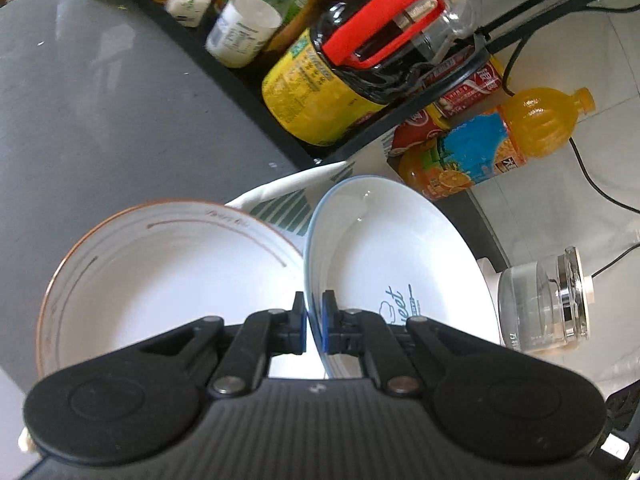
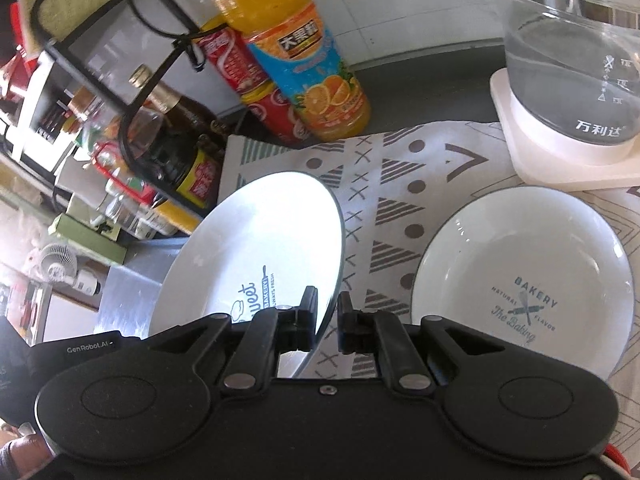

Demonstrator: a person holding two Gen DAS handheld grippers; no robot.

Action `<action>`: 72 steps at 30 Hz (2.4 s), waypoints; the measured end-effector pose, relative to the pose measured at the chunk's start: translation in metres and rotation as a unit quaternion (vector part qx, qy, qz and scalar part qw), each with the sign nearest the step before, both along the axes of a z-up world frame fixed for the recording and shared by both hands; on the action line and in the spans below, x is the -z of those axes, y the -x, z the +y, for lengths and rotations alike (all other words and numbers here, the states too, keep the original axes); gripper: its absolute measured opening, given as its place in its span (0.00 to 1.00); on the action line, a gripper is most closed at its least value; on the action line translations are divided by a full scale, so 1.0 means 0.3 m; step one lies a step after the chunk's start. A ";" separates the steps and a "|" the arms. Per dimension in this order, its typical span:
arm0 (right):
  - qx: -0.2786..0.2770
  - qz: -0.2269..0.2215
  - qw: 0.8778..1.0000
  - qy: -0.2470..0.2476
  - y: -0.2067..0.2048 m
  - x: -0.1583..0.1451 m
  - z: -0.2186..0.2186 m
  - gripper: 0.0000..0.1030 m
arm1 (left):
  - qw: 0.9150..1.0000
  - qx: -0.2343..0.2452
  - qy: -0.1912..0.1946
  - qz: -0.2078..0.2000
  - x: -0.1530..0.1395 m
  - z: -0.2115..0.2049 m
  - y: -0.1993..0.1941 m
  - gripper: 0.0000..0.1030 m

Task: Organize plates and bowls
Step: 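Lift the 'Sweet' plate with both grippers and lower it onto the flower-pattern plate, then open both grippers and lift them off the plate stack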

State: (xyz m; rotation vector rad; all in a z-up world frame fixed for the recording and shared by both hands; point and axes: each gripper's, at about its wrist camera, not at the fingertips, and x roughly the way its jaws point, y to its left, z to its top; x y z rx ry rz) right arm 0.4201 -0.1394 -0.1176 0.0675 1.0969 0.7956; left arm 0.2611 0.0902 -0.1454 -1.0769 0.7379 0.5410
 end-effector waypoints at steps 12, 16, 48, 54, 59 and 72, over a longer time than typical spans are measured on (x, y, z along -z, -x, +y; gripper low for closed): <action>-0.058 0.002 0.998 0.001 0.096 0.015 0.034 0.10 | 0.999 -0.050 -0.002 0.010 -0.002 -0.030 0.170 0.04; -0.075 0.002 0.997 0.003 0.134 0.028 0.045 0.10 | 0.998 -0.064 -0.002 0.018 0.005 -0.044 0.228 0.04; -0.118 0.021 0.990 0.071 0.277 0.116 0.129 0.10 | 0.992 -0.092 0.031 0.078 0.108 -0.019 0.371 0.10; -0.111 0.022 0.990 0.079 0.283 0.129 0.142 0.09 | 0.992 -0.070 0.026 0.101 0.105 0.003 0.345 0.10; -0.102 0.025 0.991 0.084 0.285 0.142 0.153 0.10 | 0.991 -0.059 0.026 0.122 0.080 0.032 0.336 0.10; -0.080 0.037 0.992 0.089 0.287 0.178 0.183 0.12 | 0.986 -0.059 -0.011 0.154 0.005 0.121 0.365 0.31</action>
